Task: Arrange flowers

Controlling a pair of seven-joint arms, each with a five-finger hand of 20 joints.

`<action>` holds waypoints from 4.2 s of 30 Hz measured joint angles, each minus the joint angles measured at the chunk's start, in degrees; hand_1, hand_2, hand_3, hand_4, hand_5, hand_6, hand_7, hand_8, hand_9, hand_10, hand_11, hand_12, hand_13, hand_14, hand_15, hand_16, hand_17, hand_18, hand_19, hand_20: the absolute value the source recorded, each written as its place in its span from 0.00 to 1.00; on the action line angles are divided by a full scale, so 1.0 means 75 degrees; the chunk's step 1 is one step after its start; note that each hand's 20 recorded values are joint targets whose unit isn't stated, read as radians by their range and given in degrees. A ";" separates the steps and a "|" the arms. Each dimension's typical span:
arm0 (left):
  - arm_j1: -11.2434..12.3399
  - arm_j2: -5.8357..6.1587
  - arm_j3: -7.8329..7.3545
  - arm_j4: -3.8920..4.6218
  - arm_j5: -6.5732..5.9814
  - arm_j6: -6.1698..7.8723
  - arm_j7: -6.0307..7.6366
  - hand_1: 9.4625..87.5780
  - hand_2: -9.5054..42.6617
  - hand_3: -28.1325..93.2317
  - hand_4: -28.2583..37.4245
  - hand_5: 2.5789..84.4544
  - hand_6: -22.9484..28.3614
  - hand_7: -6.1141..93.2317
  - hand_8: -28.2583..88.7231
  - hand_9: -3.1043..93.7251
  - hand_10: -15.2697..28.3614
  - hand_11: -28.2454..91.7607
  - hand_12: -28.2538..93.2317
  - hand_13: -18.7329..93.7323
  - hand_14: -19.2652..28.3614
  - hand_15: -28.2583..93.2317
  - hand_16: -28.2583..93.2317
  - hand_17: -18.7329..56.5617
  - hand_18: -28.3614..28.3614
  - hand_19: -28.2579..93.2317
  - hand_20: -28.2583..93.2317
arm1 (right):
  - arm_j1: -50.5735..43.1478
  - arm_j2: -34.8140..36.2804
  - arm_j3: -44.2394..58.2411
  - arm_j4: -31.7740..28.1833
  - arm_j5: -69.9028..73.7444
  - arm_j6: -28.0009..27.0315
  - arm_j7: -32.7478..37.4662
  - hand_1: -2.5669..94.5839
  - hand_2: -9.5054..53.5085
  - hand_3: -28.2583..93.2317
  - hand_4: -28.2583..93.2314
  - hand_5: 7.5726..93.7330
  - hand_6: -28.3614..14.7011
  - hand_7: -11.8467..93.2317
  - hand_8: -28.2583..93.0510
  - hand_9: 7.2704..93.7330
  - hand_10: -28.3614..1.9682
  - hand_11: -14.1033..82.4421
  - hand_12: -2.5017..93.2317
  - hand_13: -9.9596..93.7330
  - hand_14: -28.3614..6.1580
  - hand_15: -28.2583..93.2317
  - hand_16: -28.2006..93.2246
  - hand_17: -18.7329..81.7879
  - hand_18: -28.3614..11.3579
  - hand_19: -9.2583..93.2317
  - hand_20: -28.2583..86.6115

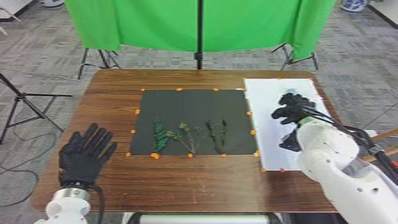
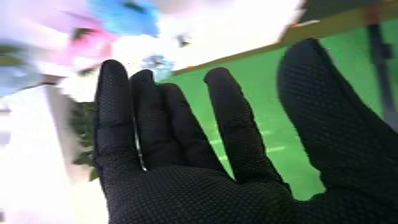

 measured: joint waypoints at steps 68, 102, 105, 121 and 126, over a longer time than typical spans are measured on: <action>-0.0297 -0.0065 0.0084 0.0138 -0.0307 0.0035 -0.0103 0.24 0.49 0.84 0.00 0.46 0.58 0.22 0.15 0.38 0.67 0.41 0.32 0.40 0.67 0.50 0.20 0.19 0.71 0.47 0.34 | 0.3863 -0.2392 -0.5417 0.1118 -0.0045 0.0999 -0.2699 0.65 0.00 0.94 0.00 0.65 0.70 0.49 0.26 0.65 0.58 0.40 0.43 0.67 0.77 0.55 0.61 0.49 0.41 1.00 0.36; -0.0430 0.0292 0.0309 0.0064 -0.0556 0.0063 0.0086 0.25 0.50 0.84 0.00 0.47 0.61 0.21 0.16 0.37 0.71 0.39 0.34 0.38 0.68 0.41 0.25 0.20 0.70 0.41 0.36 | 0.3673 -0.3585 -0.6245 0.2406 -0.1861 0.0738 -0.2761 0.69 0.00 0.79 0.08 0.46 0.65 0.49 0.10 0.45 0.55 0.50 0.28 0.57 0.80 0.54 0.56 0.46 0.52 0.95 0.31; -0.0439 0.0292 0.0309 0.0064 -0.0557 0.0061 0.0086 0.25 0.50 0.84 0.00 0.48 0.61 0.21 0.16 0.37 0.71 0.39 0.34 0.38 0.68 0.42 0.25 0.20 0.70 0.42 0.36 | 0.3598 -0.3605 -0.6224 0.2432 -0.1892 0.0702 -0.2717 0.68 0.00 0.80 0.07 0.47 0.65 0.50 0.10 0.46 0.53 0.50 0.28 0.57 0.77 0.55 0.56 0.47 0.47 0.91 0.37; -0.0354 0.0276 0.0171 0.0065 -0.0581 0.0054 0.0025 0.24 0.50 0.84 0.00 0.47 0.58 0.22 0.15 0.39 0.67 0.40 0.33 0.40 0.67 0.47 0.23 0.20 0.71 0.45 0.36 | 0.3409 -0.3504 -0.6103 0.2034 -0.1758 0.0796 -0.2419 0.51 0.00 0.99 0.00 0.50 0.63 0.42 0.11 0.46 0.40 0.34 0.22 0.54 0.42 0.68 0.41 0.47 0.16 0.81 0.57; -0.0216 0.0142 0.0022 0.0054 -0.0566 0.0043 -0.0014 0.23 0.49 0.84 0.00 0.47 0.57 0.23 0.15 0.40 0.67 0.41 0.33 0.41 0.67 0.50 0.21 0.20 0.71 0.46 0.35 | 0.2983 -0.3400 -0.5166 0.1391 -0.1355 0.0641 -0.2186 0.50 0.00 0.93 0.00 0.50 0.55 0.35 0.13 0.45 0.30 0.31 0.22 0.51 0.33 0.68 0.38 0.45 0.13 0.80 0.56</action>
